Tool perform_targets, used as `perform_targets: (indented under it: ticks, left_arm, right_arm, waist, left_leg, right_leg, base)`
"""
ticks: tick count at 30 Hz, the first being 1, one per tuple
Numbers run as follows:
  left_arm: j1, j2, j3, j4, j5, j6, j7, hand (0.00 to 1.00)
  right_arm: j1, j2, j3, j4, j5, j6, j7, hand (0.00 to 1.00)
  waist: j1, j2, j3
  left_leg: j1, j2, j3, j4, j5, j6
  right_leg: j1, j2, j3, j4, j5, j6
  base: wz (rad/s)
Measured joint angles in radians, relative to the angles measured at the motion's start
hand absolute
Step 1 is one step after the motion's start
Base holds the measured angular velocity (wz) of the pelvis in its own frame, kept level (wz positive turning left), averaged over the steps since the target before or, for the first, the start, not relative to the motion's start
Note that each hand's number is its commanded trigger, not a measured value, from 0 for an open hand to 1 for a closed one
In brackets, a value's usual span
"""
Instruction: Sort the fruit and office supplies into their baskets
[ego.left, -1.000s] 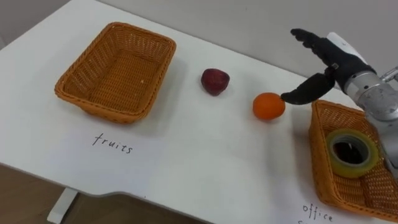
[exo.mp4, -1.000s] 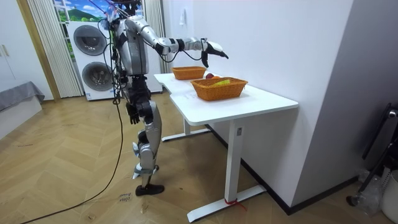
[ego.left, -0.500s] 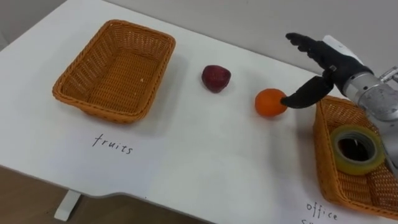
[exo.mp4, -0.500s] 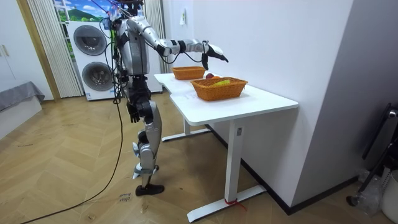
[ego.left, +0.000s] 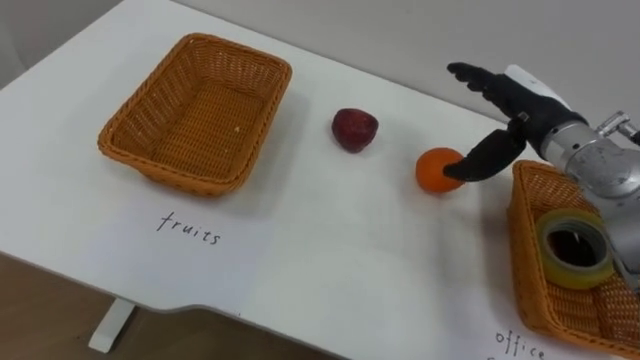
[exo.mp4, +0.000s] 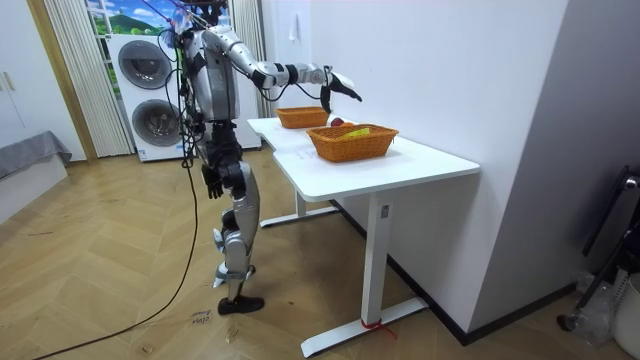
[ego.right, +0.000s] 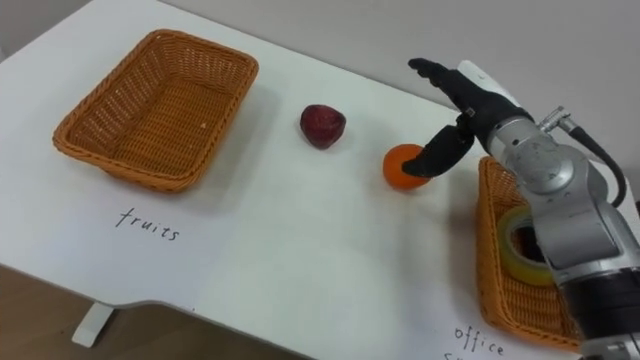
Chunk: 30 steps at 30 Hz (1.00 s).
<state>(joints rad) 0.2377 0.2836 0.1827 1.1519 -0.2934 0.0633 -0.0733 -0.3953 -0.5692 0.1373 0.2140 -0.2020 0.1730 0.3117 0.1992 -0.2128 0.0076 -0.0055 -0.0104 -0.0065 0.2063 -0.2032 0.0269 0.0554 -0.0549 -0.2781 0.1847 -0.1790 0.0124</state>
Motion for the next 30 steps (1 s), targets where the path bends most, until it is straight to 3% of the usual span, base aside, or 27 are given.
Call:
perform_targets:
  ticks: [21,30]
  left_arm:
    - [-0.006,0.004,-0.049,-0.002,-0.008,0.003,-0.008,0.0]
    - [-0.006,0.011,-0.07,-0.003,-0.007,0.003,-0.027,0.0]
  right_arm:
    - [0.0,0.0,0.082,0.001,-0.007,0.003,0.041,0.0]
    - [0.0,0.0,0.118,0.005,-0.133,0.002,0.054,0.0]
  waist:
    - [0.0,-0.01,0.0012]
    - [-0.001,-0.004,0.0067]
  left_leg:
    - [-0.003,0.001,0.0,0.007,0.0,0.0]
    - [-0.004,0.001,-0.002,0.005,0.0,0.0]
  right_leg:
    - [-0.002,-0.001,-0.019,0.0,0.0,0.0]
    - [-0.004,-0.001,-0.025,0.0,0.0,0.0]
  base:
    - [0.0]
    - [0.0]
